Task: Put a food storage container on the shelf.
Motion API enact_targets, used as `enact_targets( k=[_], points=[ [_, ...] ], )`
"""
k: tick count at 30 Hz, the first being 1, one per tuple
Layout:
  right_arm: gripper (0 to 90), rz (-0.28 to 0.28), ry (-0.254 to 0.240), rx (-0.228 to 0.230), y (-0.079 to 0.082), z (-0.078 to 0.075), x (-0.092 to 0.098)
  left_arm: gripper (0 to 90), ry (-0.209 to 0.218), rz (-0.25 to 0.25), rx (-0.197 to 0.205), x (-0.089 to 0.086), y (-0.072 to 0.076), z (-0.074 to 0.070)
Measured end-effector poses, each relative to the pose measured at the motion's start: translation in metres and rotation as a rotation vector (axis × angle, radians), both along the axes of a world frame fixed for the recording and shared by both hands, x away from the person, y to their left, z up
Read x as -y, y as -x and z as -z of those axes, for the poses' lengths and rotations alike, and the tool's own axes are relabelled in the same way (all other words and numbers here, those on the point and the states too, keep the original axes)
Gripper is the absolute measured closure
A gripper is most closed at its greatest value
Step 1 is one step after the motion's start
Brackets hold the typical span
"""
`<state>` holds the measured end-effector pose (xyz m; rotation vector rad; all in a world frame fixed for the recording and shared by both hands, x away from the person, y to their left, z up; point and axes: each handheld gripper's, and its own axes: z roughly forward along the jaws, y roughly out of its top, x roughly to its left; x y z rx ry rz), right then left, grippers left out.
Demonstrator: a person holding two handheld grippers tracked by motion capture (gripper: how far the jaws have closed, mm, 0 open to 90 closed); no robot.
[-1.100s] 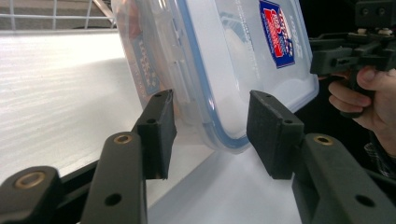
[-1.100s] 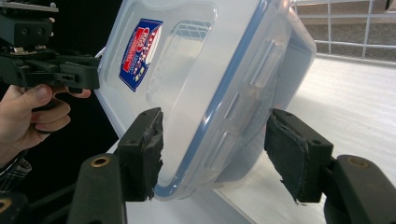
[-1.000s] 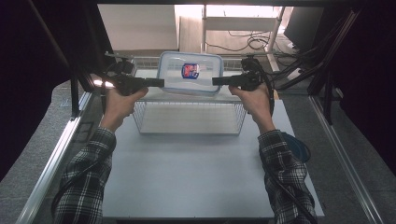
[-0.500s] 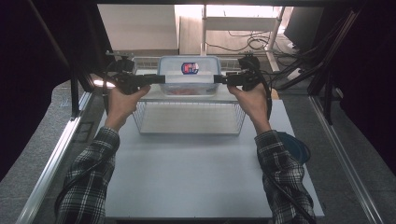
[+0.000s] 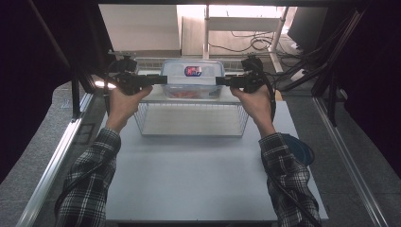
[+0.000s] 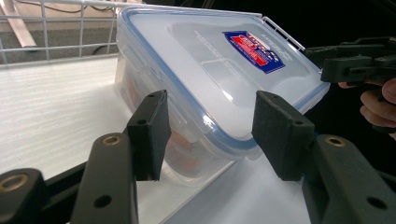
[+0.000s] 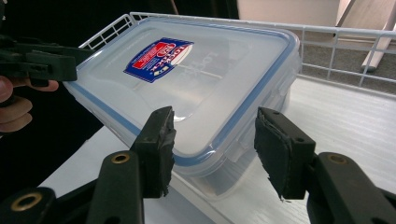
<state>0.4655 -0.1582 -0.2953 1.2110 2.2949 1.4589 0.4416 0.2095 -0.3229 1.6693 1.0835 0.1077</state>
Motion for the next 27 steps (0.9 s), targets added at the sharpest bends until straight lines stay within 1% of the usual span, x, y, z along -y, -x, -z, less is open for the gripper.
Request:
enact_targets(
  k=[2, 3, 4, 5, 6, 7, 8, 9, 10, 11, 12, 14, 15, 16, 17, 18, 19, 21, 22, 23, 24, 25, 27],
  points=[
    [43.9, 0.013, 0.004, 0.008, 0.0, 0.0, 0.0, 43.5, -0.026, -0.007, 0.017, 0.002, 0.002, -0.002],
    [43.9, 0.013, 0.004, 0.008, 0.0, 0.0, 0.0, 40.4, -0.026, -0.007, 0.017, 0.002, 0.002, -0.002],
    [39.8, 0.023, 0.012, 0.028, 0.003, 0.0, -0.001, 38.2, -0.04, -0.006, 0.029, 0.003, 0.004, -0.004],
    [37.3, 0.018, 0.012, 0.045, 0.005, -0.001, -0.001, 36.2, -0.061, -0.016, 0.061, 0.005, 0.009, -0.008],
    [34.9, 0.014, 0.004, 0.054, 0.007, -0.002, 0.0, 34.0, -0.066, -0.016, 0.077, 0.005, 0.011, -0.01],
    [34.9, 0.014, 0.004, 0.054, 0.007, -0.002, 0.0, 31.7, -0.066, -0.016, 0.077, 0.005, 0.011, -0.01],
    [32.2, 0.008, -0.002, 0.062, 0.01, -0.002, 0.0, 31.7, -0.073, -0.015, 0.09, 0.006, 0.014, -0.011],
    [26.3, -0.004, -0.008, 0.082, 0.015, -0.003, 0.002, 27.1, -0.076, -0.015, 0.102, 0.006, 0.017, -0.013],
    [23.8, -0.008, -0.008, 0.092, 0.018, -0.003, 0.003, 24.7, -0.083, 0.001, 0.121, 0.008, 0.023, -0.014],
    [23.8, -0.008, -0.008, 0.092, 0.018, -0.003, 0.003, 22.1, -0.083, 0.001, 0.121, 0.008, 0.023, -0.014],
    [19.3, -0.019, -0.003, 0.109, 0.024, 0.0, 0.004, 20.2, -0.089, 0.006, 0.127, 0.009, 0.026, -0.014],
    [17.8, -0.029, 0.0, 0.118, 0.027, 0.001, 0.005, 19.4, -0.102, 0.017, 0.142, 0.012, 0.033, -0.014],
    [14.5, -0.037, 0.011, 0.132, 0.034, 0.004, 0.007, 17.0, -0.112, 0.022, 0.149, 0.013, 0.036, -0.013],
    [13.3, -0.044, 0.013, 0.141, 0.037, 0.006, 0.007, 16.2, -0.118, 0.025, 0.159, 0.014, 0.04, -0.013],
    [13.3, -0.044, 0.013, 0.141, 0.037, 0.006, 0.007, 16.2, -0.124, 0.028, 0.168, 0.015, 0.044, -0.012],
    [11.4, -0.053, 0.027, 0.158, 0.045, 0.009, 0.01, 14.0, -0.138, 0.035, 0.189, 0.016, 0.052, -0.009],
    [11.4, -0.053, 0.027, 0.158, 0.045, 0.009, 0.01, 12.9, -0.138, 0.035, 0.189, 0.016, 0.052, -0.009],
    [10.1, -0.062, 0.043, 0.18, 0.053, 0.013, 0.011, 12.3, -0.155, 0.036, 0.209, 0.016, 0.061, -0.005],
    [8.7, -0.072, 0.05, 0.193, 0.062, 0.016, 0.013, 10.9, -0.157, 0.045, 0.215, 0.017, 0.069, 0.001],
    [8.7, -0.072, 0.05, 0.193, 0.062, 0.016, 0.013, 10.3, -0.157, 0.045, 0.215, 0.017, 0.069, 0.001],
    [7.4, -0.084, 0.059, 0.206, 0.07, 0.021, 0.014, 10.1, -0.153, 0.052, 0.22, 0.017, 0.073, 0.004],
    [7.4, -0.084, 0.059, 0.206, 0.07, 0.021, 0.014, 10.1, -0.145, 0.058, 0.222, 0.017, 0.077, 0.007],
    [6.5, -0.091, 0.062, 0.214, 0.077, 0.026, 0.016, 8.7, -0.141, 0.065, 0.227, 0.017, 0.085, 0.013]
  ],
)
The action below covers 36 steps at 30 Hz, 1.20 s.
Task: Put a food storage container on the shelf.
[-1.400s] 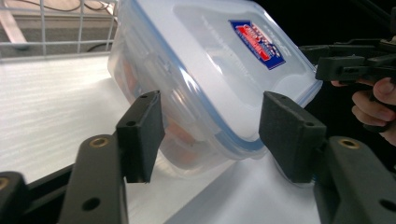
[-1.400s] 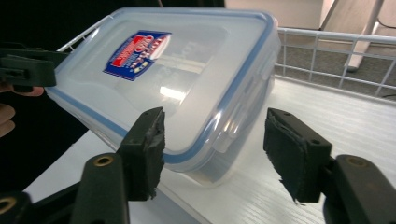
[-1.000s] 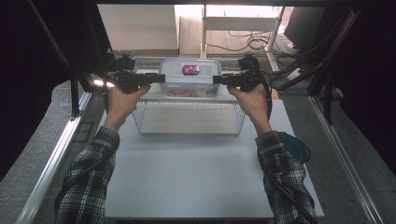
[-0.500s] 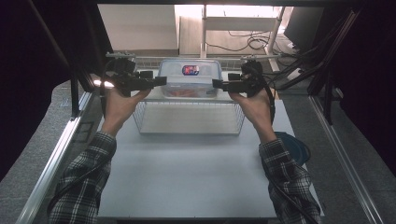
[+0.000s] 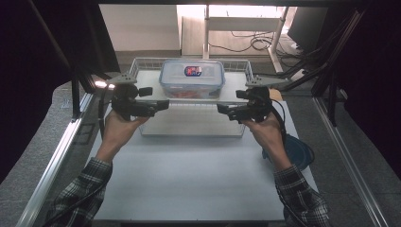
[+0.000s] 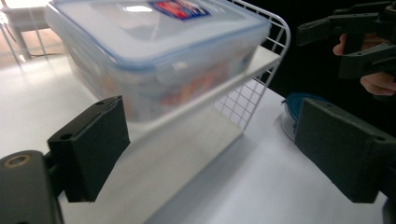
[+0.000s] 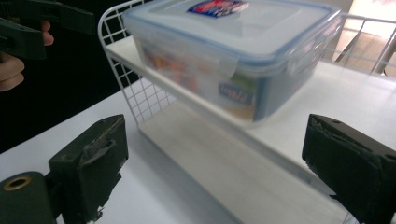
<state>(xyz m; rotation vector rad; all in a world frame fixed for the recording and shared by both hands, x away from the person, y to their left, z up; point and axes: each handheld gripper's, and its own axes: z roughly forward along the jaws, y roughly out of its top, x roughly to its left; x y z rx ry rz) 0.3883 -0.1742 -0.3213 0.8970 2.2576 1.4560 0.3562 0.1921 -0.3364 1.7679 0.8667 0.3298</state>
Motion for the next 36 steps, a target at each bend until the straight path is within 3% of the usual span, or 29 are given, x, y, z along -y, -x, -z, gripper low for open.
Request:
enact_targets(
  k=[6, 9, 18, 21, 28, 36],
  points=[
    [4.6, -0.027, 0.003, 0.011, 0.024, 0.016, 0.005, 6.2, -0.024, 0.035, 0.007, 0.004, 0.025, 0.019],
    [3.6, -0.034, 0.015, 0.015, 0.034, 0.022, 0.006, 5.4, -0.063, 0.036, 0.02, 0.008, 0.042, 0.031],
    [2.3, -0.047, 0.044, 0.03, 0.059, 0.039, 0.01, 4.8, -0.068, 0.031, 0.029, 0.009, 0.068, 0.054],
    [2.2, -0.048, 0.035, 0.024, 0.068, 0.049, 0.014, 4.9, -0.056, 0.028, 0.032, 0.009, 0.08, 0.07],
    [2.2, -0.035, 0.069, 0.036, 0.079, 0.061, 0.019, 5.0, -0.105, 0.004, 0.017, 0.01, 0.087, 0.089],
    [3.0, -0.038, 0.033, 0.029, 0.098, 0.085, 0.027, 5.3, -0.145, -0.015, 0.021, 0.009, 0.107, 0.109]
  ],
)
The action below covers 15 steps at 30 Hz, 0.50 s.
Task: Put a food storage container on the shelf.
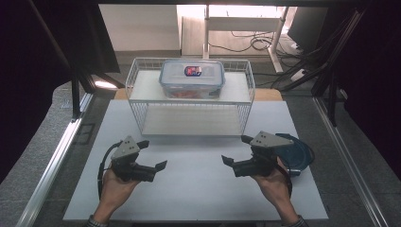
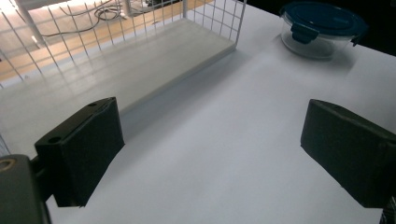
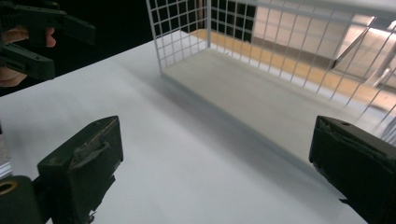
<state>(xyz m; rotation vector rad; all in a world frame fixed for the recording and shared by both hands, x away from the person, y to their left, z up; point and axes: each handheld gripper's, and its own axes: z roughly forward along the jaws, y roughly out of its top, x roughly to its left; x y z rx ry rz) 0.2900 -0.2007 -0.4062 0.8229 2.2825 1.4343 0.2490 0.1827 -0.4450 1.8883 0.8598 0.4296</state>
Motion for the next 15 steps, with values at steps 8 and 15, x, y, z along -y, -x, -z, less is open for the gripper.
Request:
enact_targets(
  k=[8, 15],
  points=[
    [3.5, 0.017, 0.012, -0.001, 0.014, 0.032, 0.004, 5.7, -0.043, -0.024, 0.018, -0.007, 0.019, 0.032],
    [3.4, 0.03, 0.035, -0.017, 0.026, 0.059, 0.012, 5.6, -0.029, -0.042, -0.014, -0.012, 0.031, 0.05]
  ],
)
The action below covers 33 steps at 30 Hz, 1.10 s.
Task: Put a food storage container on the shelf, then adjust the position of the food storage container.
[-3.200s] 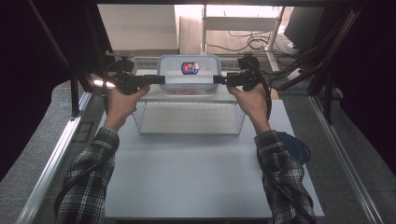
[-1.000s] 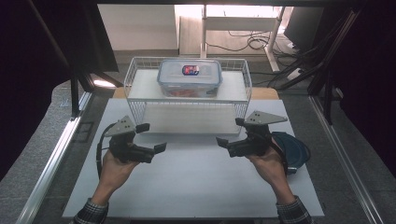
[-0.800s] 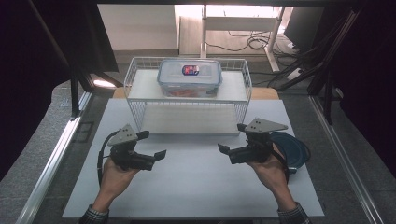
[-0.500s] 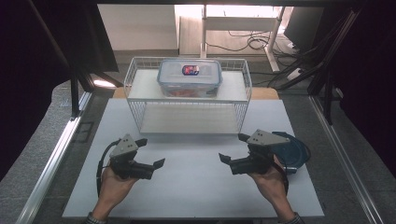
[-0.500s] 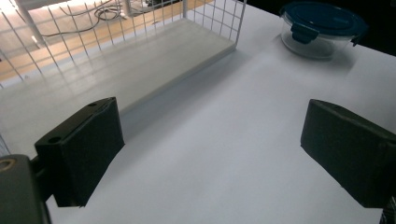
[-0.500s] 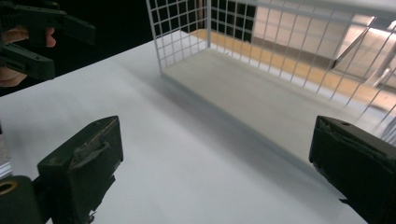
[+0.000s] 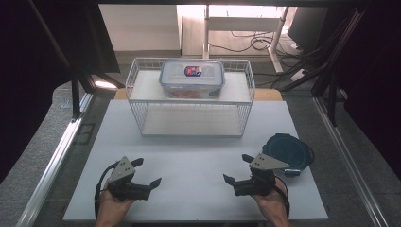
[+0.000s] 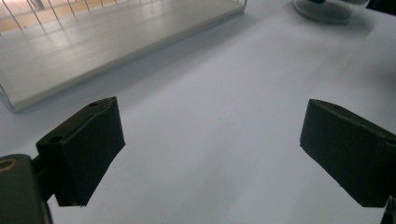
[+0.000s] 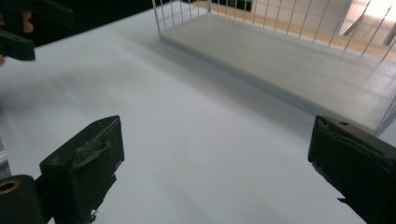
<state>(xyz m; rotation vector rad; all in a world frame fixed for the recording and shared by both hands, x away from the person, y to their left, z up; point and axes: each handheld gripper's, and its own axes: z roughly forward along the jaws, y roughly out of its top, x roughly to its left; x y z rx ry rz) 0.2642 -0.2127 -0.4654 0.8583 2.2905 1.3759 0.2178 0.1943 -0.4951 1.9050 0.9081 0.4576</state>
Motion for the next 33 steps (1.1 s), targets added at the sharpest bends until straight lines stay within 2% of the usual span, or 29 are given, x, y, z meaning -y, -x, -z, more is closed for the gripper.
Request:
enact_targets(
  k=[2, 7, 10, 12, 18, 20, 22, 24, 25, 26, 27, 28, 29, 30, 33],
  points=[
    [3.4, -0.005, 0.013, -0.003, 0.003, 0.006, 0.002, 5.6, -0.01, -0.005, 0.003, -0.001, 0.005, 0.004],
    [3.4, -0.02, 0.062, -0.038, 0.006, 0.019, 0.004, 5.6, -0.035, -0.005, -0.022, -0.003, 0.016, 0.013],
    [3.3, -0.014, 0.088, -0.054, 0.005, 0.023, 0.006, 5.6, -0.054, -0.009, -0.014, -0.004, 0.019, 0.014],
    [3.2, 0.007, 0.101, -0.058, 0.003, 0.024, 0.008, 5.5, -0.044, -0.014, -0.01, -0.005, 0.018, 0.014],
    [0.0, 0.046, 0.089, -0.053, -0.001, 0.02, 0.013, 5.4, -0.02, -0.012, -0.03, -0.01, 0.014, 0.018],
    [0.0, 0.084, 0.072, -0.066, -0.004, 0.018, 0.016, 5.3, -0.018, -0.018, -0.035, -0.013, 0.013, 0.019],
    [0.0, 0.118, 0.06, -0.109, -0.008, 0.016, 0.024, 5.3, -0.004, -0.023, -0.043, -0.016, 0.012, 0.02],
    [0.0, 0.128, 0.064, -0.117, -0.009, 0.015, 0.026, 5.3, 0.013, -0.024, -0.052, -0.018, 0.011, 0.021],
    [6.4, 0.165, 0.081, -0.115, -0.012, 0.011, 0.032, 5.3, 0.017, -0.024, -0.055, -0.018, 0.01, 0.021],
    [6.4, 0.165, 0.081, -0.115, -0.012, 0.011, 0.032, 5.3, 0.019, -0.023, -0.059, -0.018, 0.01, 0.022],
    [20.8, 0.199, 0.075, -0.103, -0.013, 0.005, 0.041, 5.3, 0.02, -0.021, -0.063, -0.018, 0.01, 0.022],
    [29.5, 0.218, 0.073, -0.101, -0.015, 0.002, 0.045, 5.4, 0.017, -0.018, -0.067, -0.017, 0.009, 0.022],
    [29.5, 0.218, 0.073, -0.101, -0.015, 0.002, 0.045, 5.4, 0.012, -0.016, -0.073, -0.017, 0.009, 0.023],
    [42.2, 0.231, 0.066, -0.088, -0.015, -0.001, 0.051, 5.4, 0.009, -0.013, -0.075, -0.016, 0.009, 0.023],
    [65.3, 0.276, 0.067, -0.068, -0.019, -0.01, 0.07, 5.6, 0.007, -0.007, -0.079, -0.015, 0.009, 0.023]
  ],
)
